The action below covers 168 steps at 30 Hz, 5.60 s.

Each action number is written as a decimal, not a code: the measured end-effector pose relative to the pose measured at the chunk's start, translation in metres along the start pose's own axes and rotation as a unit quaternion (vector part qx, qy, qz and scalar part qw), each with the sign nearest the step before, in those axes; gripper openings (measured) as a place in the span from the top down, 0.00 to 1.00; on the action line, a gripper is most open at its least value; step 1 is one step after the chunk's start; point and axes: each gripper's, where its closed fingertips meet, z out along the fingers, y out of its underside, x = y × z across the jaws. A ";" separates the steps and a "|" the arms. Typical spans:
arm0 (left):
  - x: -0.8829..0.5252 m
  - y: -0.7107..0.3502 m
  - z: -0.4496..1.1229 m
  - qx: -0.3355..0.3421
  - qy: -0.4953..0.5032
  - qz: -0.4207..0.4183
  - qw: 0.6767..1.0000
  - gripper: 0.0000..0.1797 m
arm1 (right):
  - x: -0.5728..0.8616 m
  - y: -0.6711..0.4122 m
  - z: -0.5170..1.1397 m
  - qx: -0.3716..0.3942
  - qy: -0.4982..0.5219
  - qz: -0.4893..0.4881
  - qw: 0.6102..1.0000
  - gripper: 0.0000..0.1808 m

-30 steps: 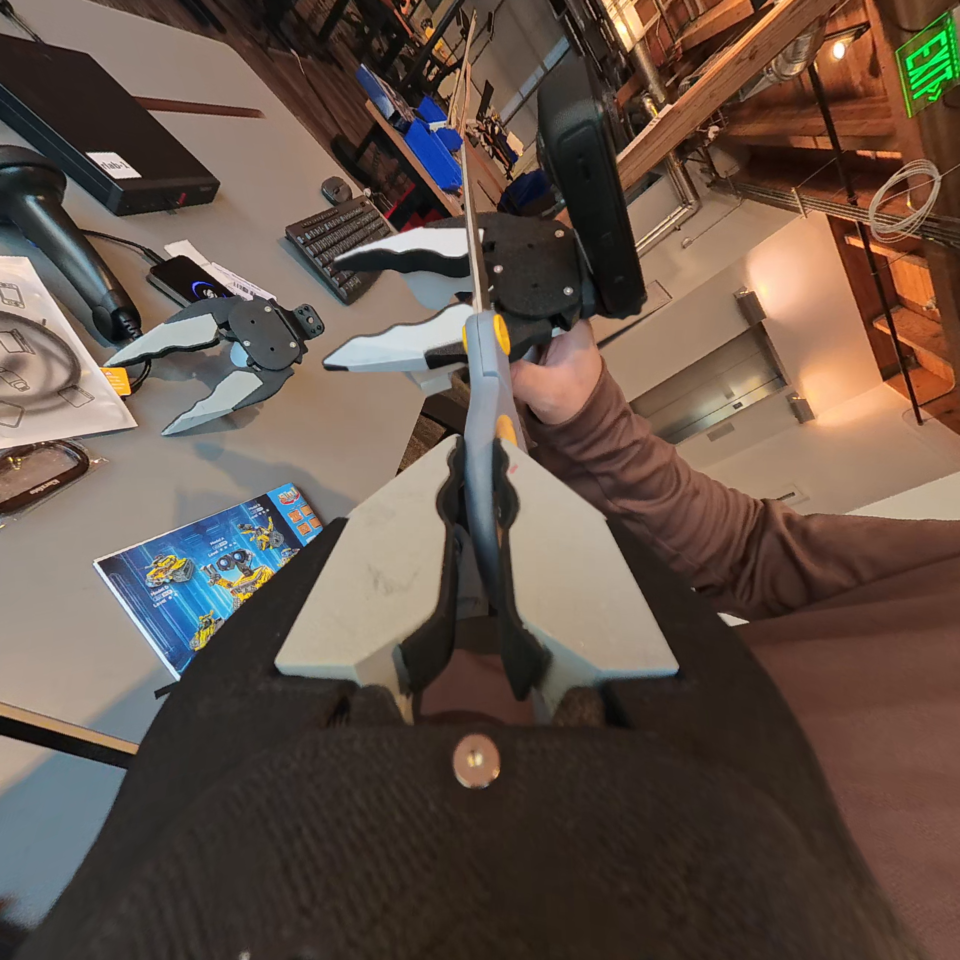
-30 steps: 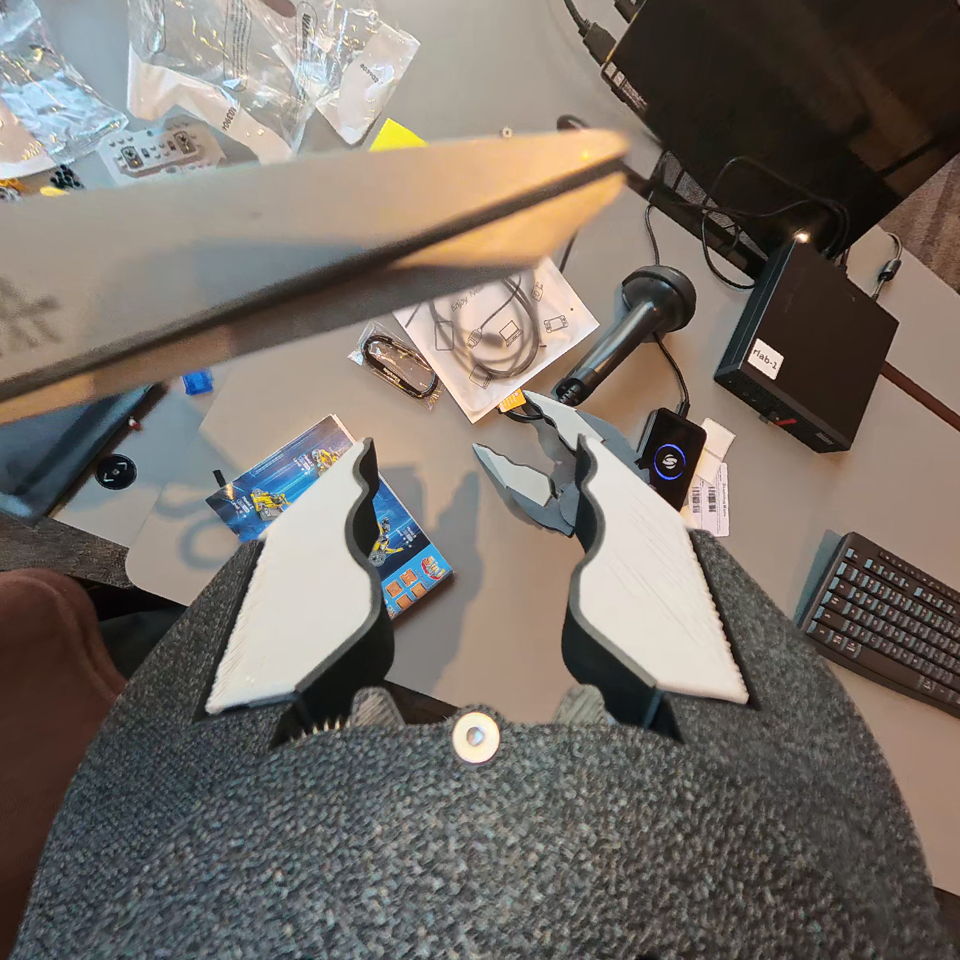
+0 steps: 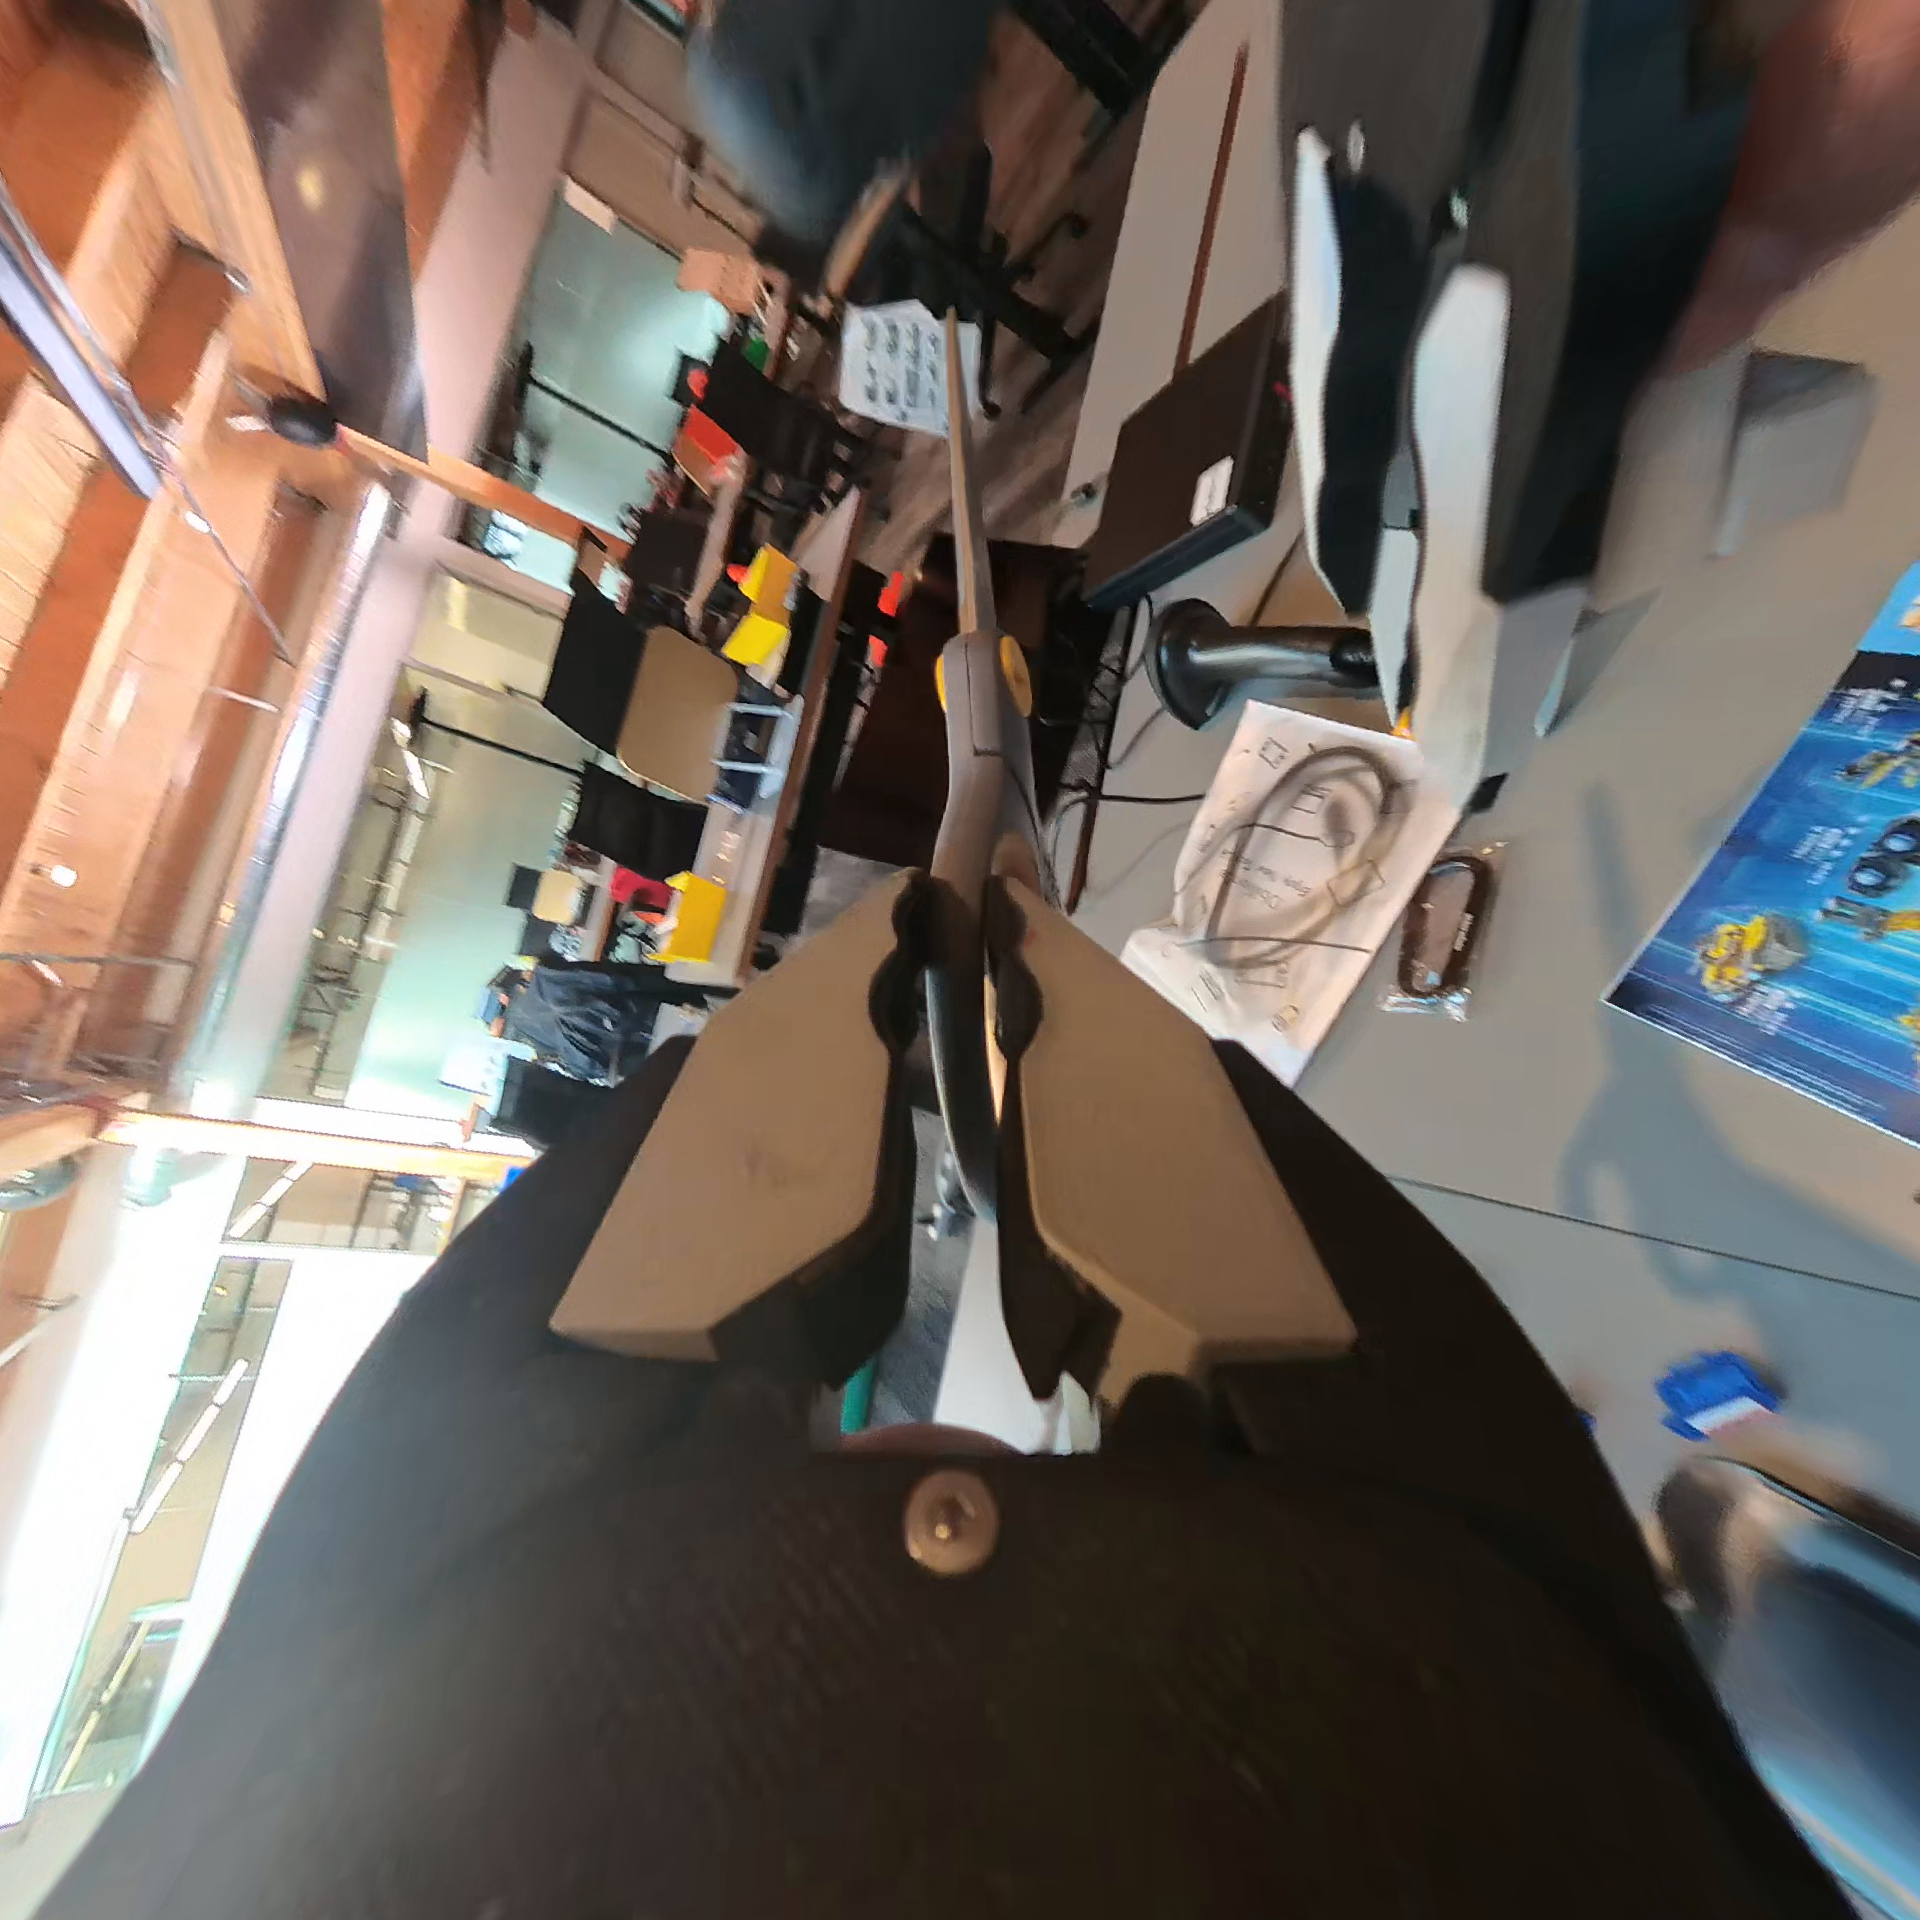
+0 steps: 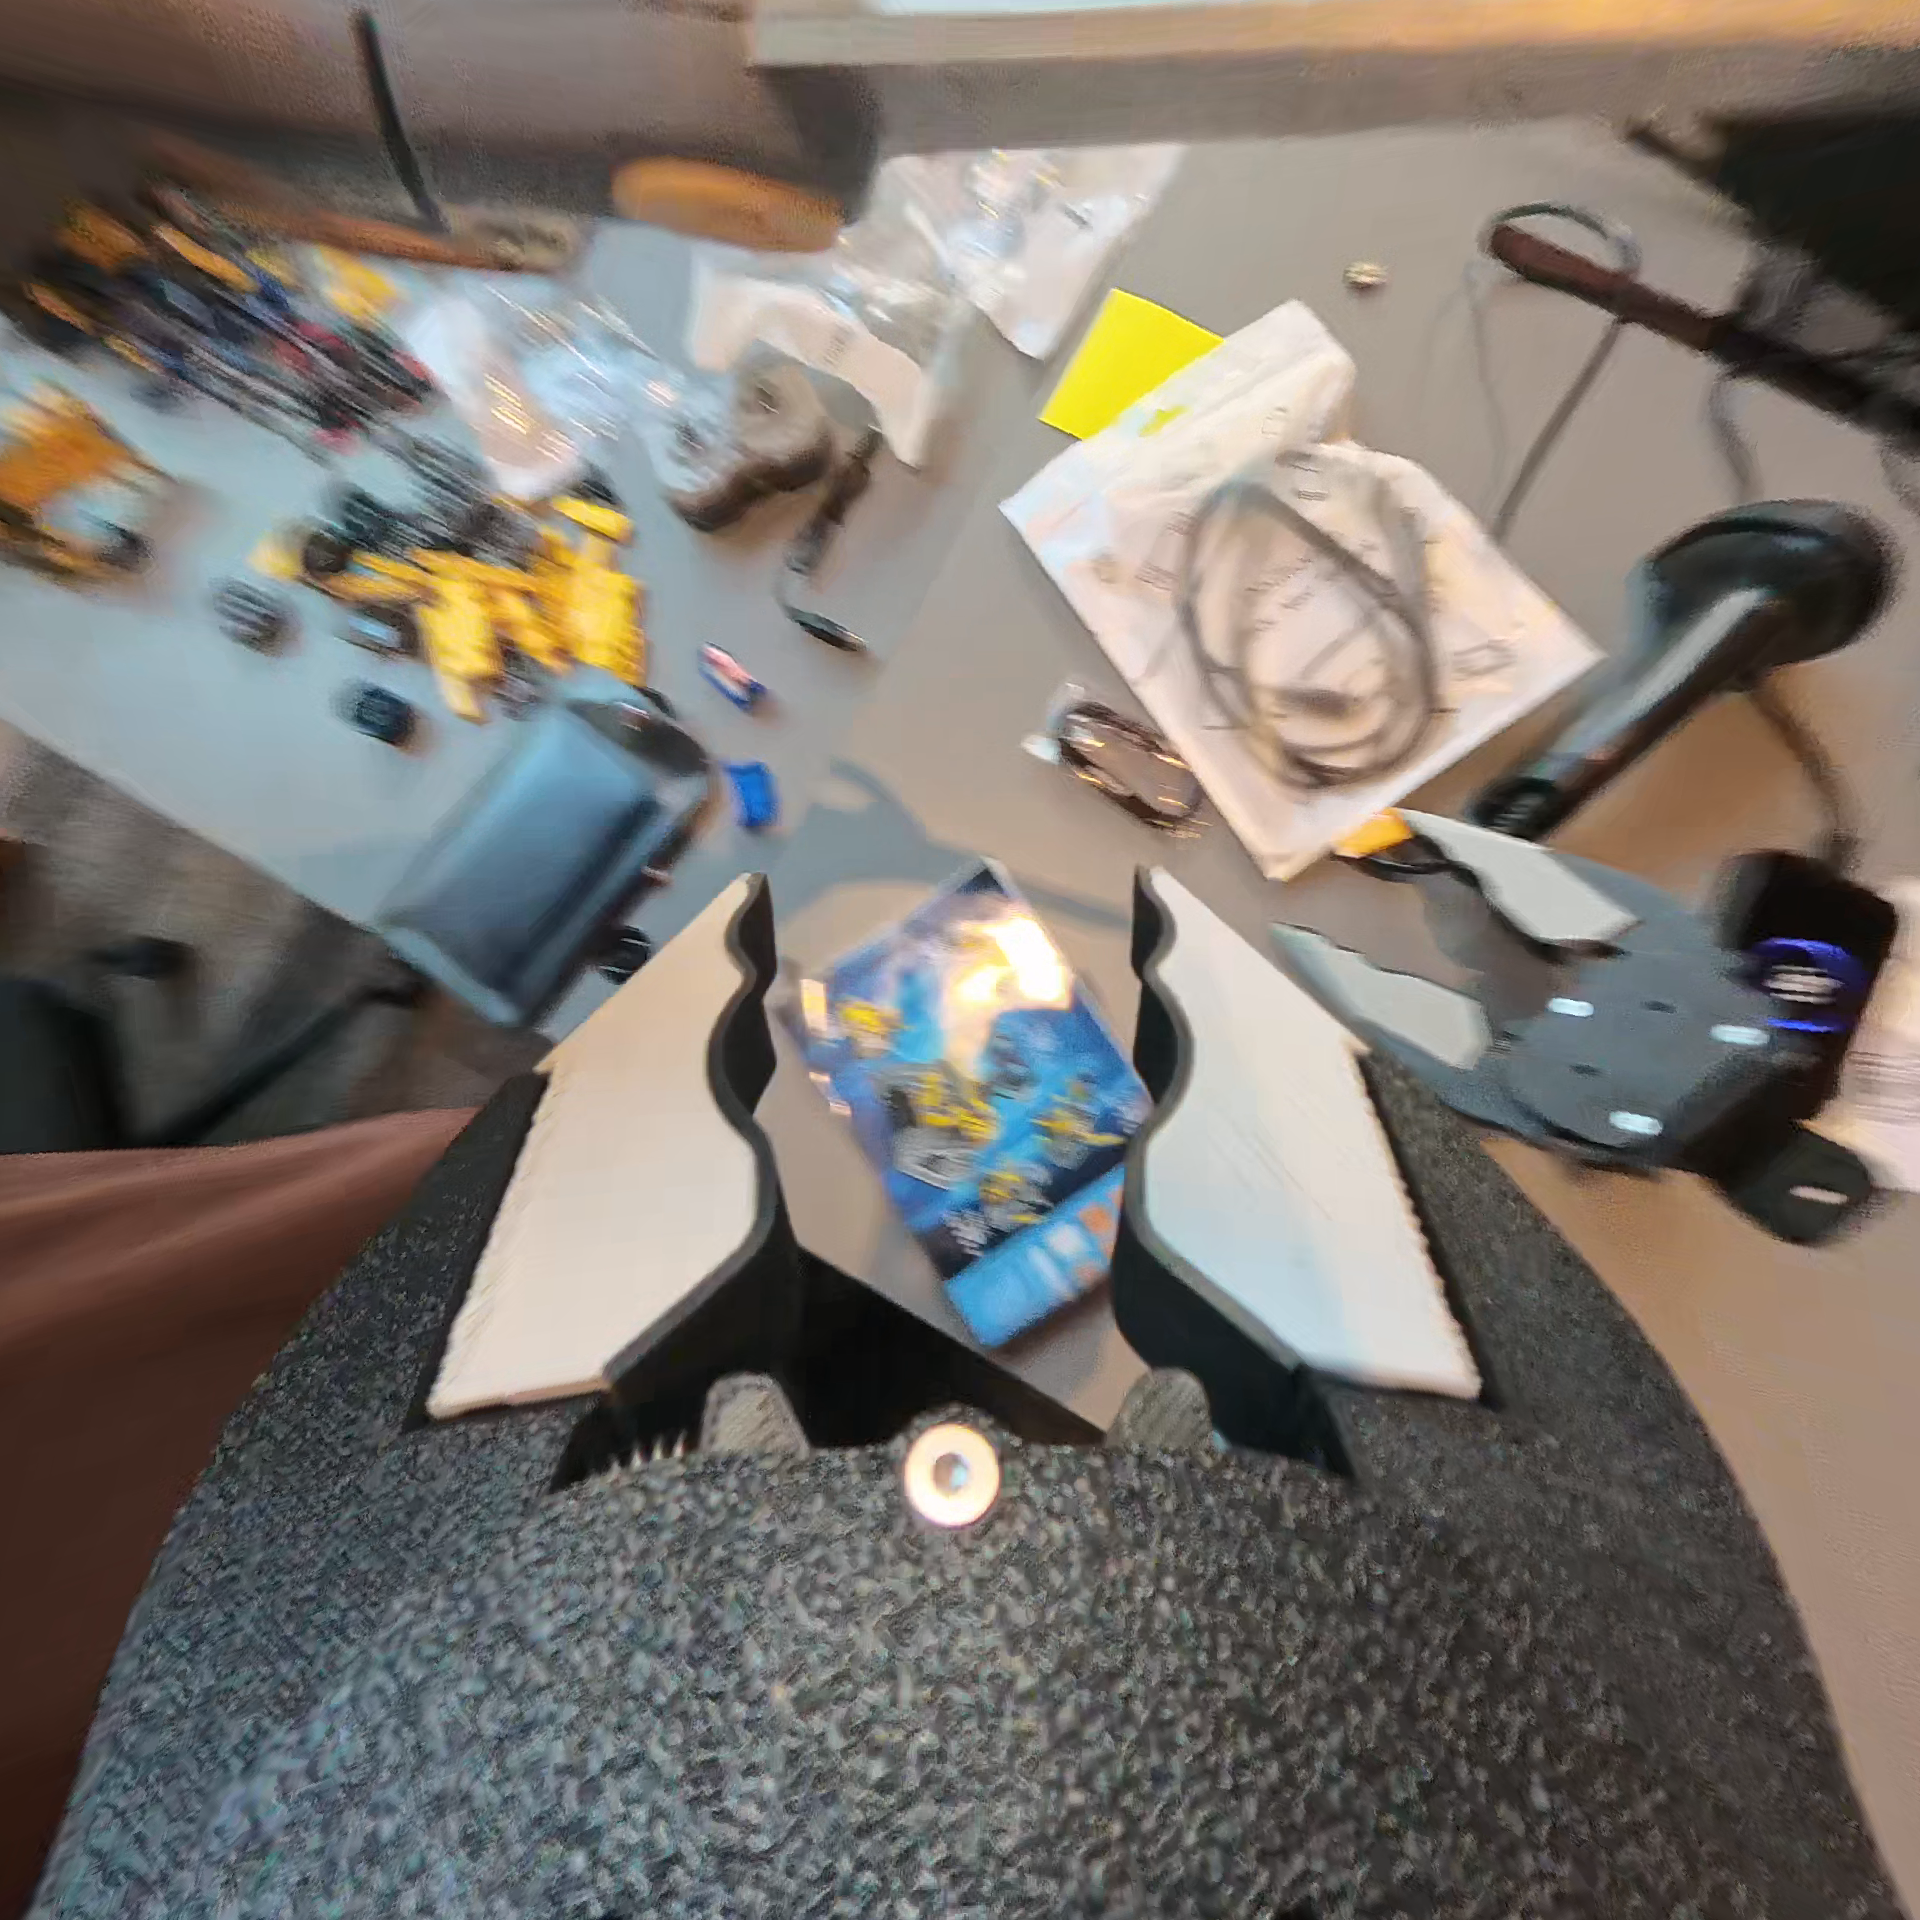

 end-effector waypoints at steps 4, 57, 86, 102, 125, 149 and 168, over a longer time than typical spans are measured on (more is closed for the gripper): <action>-0.004 0.004 -0.008 0.023 -0.031 0.006 0.999 0.96 | -0.022 -0.032 -0.035 0.129 -0.185 0.135 0.965 0.63; 0.121 -0.052 0.002 -0.033 0.258 -0.383 0.887 0.30 | -0.060 -0.120 -0.197 0.415 -0.599 0.033 0.685 0.92; 0.118 -0.038 0.005 -0.115 0.259 -0.366 0.886 0.31 | -0.045 -0.097 -0.186 0.434 -0.616 0.083 0.652 0.92; 0.081 -0.050 -0.078 0.182 0.556 -0.461 0.667 0.61 | -0.056 -0.080 -0.194 0.399 -0.673 0.076 0.617 0.95; 0.084 -0.058 -0.052 0.145 0.542 -0.541 0.627 0.95 | -0.054 -0.090 -0.113 0.335 -0.578 0.106 0.736 1.00; 0.071 -0.031 -0.064 0.064 0.601 -0.482 0.634 0.96 | -0.061 -0.011 -0.083 0.137 -0.455 -0.053 0.878 0.89; 0.075 -0.010 -0.057 0.041 0.582 -0.481 0.655 0.96 | -0.062 -0.020 -0.061 0.185 -0.449 0.028 0.874 0.89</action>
